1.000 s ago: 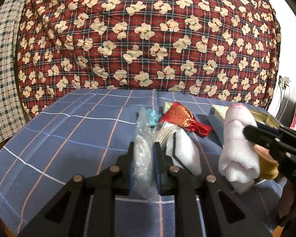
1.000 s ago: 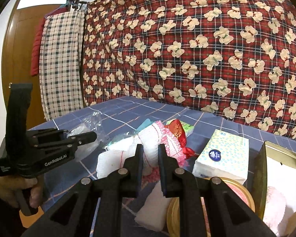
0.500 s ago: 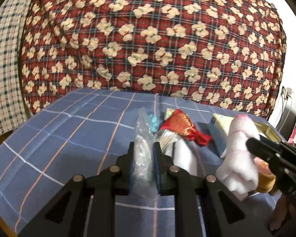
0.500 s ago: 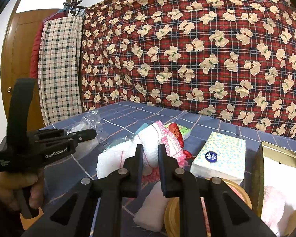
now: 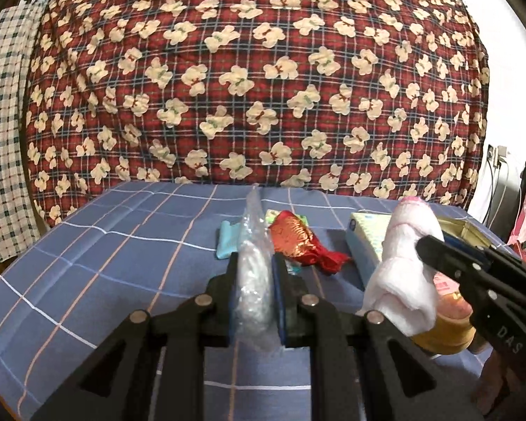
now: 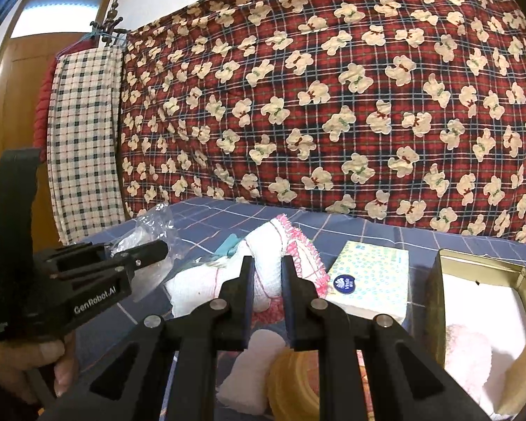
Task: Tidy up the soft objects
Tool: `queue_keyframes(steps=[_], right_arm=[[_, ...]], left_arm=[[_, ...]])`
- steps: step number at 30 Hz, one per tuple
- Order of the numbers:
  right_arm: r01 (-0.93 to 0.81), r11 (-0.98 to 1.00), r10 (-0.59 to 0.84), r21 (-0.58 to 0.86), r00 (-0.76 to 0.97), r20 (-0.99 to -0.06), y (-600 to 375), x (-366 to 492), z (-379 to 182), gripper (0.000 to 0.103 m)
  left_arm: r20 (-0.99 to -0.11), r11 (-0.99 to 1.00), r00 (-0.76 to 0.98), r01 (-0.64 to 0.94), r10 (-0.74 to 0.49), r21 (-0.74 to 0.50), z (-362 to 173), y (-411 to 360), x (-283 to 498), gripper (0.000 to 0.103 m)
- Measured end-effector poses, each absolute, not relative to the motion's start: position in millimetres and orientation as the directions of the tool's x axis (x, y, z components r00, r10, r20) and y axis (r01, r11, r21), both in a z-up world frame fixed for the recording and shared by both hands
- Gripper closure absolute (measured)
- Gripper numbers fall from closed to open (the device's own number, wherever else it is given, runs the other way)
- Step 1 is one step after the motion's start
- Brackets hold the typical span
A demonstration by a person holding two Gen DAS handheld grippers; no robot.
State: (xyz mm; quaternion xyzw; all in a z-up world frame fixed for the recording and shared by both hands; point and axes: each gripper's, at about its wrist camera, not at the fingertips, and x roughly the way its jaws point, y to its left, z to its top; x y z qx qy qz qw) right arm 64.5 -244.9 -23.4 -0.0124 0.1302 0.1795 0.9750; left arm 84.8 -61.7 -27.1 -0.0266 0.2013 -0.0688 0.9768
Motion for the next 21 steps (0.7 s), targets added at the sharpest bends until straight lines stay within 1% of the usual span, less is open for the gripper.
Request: queue_keyframes(steps=[8,21], right_arm=[[-0.33,0.943,0.327,0.03,0.91,-0.253,-250,65,-22,0.087],[-0.279,0.96,0.28,0.039,0.93,-0.237,-256,68,-20,0.087]], left_arm=[[-0.39,0.987,0.906,0.143,-0.162,-0.079,-26,-74,85,0.088],[-0.348,0.987,0.924,0.145,-0.161,-0.073,-19,-91,83,0.088]])
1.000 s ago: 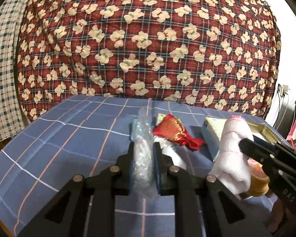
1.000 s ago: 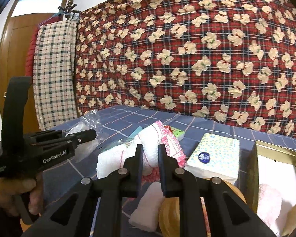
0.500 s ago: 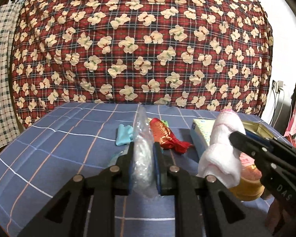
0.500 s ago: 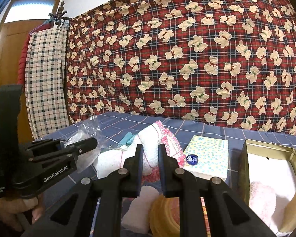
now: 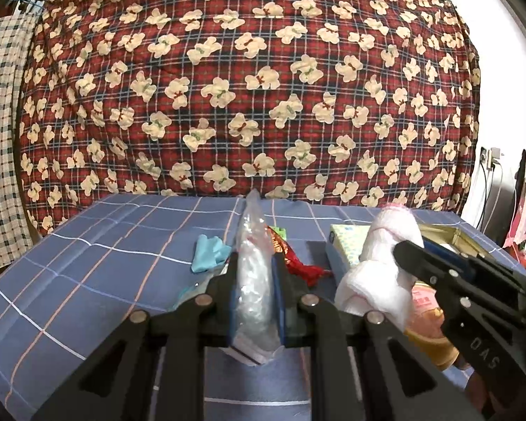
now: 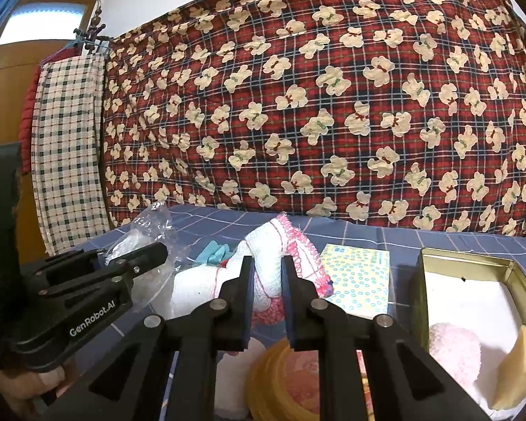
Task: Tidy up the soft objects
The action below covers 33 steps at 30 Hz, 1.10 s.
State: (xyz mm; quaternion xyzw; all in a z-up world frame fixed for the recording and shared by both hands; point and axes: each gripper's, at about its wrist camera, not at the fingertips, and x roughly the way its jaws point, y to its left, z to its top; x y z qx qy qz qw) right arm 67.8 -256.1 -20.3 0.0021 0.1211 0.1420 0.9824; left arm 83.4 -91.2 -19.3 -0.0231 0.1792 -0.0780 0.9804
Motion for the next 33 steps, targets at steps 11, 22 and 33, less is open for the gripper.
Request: queue_keyframes(steps=[11,22,33], right_arm=[[-0.251,0.966,0.257,0.053,0.943,-0.213,-263,65,-18,0.087],[-0.221,0.973,0.23,0.067,0.954,-0.191,-269,63,-17,0.087],[-0.201,0.977,0.211,0.072,0.962,-0.174,-273,60,-16,0.087]], left_arm=[[-0.306,0.991,0.942,0.132,-0.137,-0.038,-15,-101,76,0.088],[-0.292,0.992,0.948,0.128,-0.129,-0.023,-14,-107,74,0.088],[-0.282,0.992,0.951,0.129,-0.128,-0.016,-13,-117,72,0.088]])
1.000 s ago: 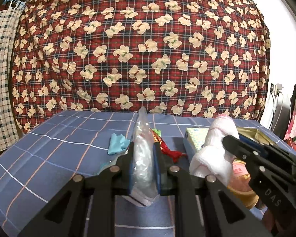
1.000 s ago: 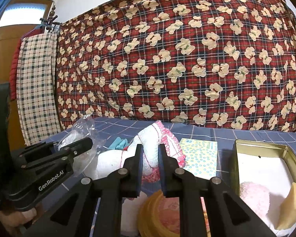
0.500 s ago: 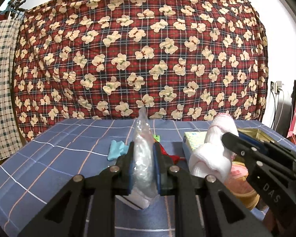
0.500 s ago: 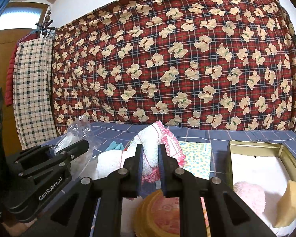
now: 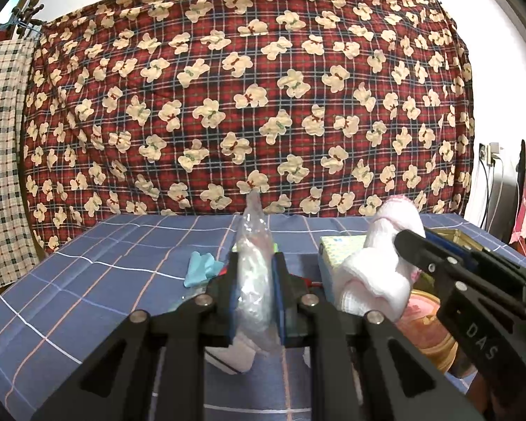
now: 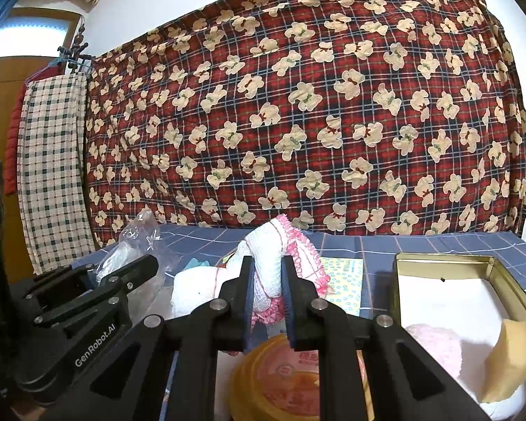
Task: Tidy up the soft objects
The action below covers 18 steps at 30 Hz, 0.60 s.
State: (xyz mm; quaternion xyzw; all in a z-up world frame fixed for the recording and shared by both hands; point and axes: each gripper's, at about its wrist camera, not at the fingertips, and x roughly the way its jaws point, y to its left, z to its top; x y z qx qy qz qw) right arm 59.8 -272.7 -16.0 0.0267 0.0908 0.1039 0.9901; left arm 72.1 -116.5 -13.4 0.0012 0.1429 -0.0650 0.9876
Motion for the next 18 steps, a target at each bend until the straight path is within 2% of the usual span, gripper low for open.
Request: queue_keyframes(steps=[18], right_arm=[[-0.154,0.987,0.159,0.047,0.98,-0.123,-280,48,-12,0.086]], left_arm=[[-0.275,0.991,0.952,0.135,-0.133,-0.012,-11,-127,69,0.088]])
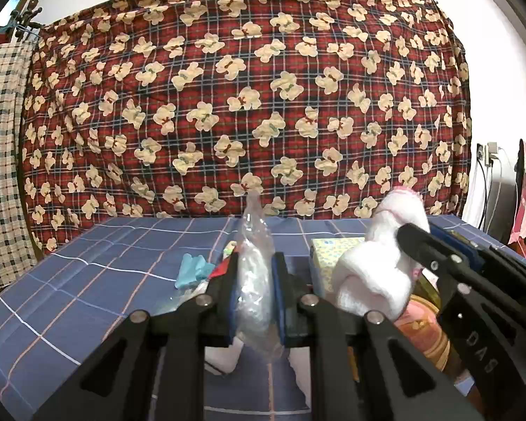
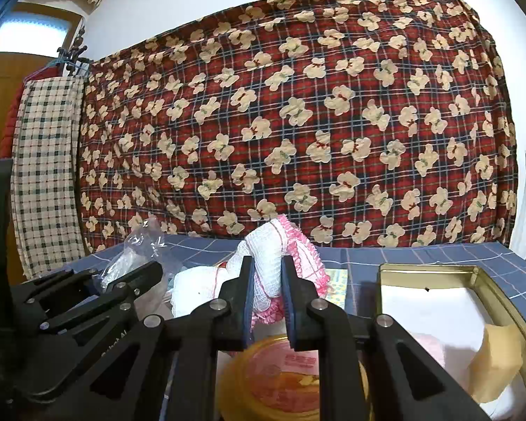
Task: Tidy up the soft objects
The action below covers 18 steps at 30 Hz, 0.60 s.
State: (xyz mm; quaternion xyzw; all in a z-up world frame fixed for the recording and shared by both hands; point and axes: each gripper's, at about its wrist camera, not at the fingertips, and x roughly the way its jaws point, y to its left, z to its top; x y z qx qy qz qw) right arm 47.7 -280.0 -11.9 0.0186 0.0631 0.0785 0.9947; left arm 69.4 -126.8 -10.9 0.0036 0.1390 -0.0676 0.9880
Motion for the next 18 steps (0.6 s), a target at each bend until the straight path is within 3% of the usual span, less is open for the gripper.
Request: queue_keyframes(steps=[18], right_arm=[[-0.105,0.993,0.11,0.055,0.989,-0.098,-298,44,-13,0.086]], left_arm=[[-0.275,0.986,0.947,0.168,-0.164,-0.011,-13,-143,71,0.088]])
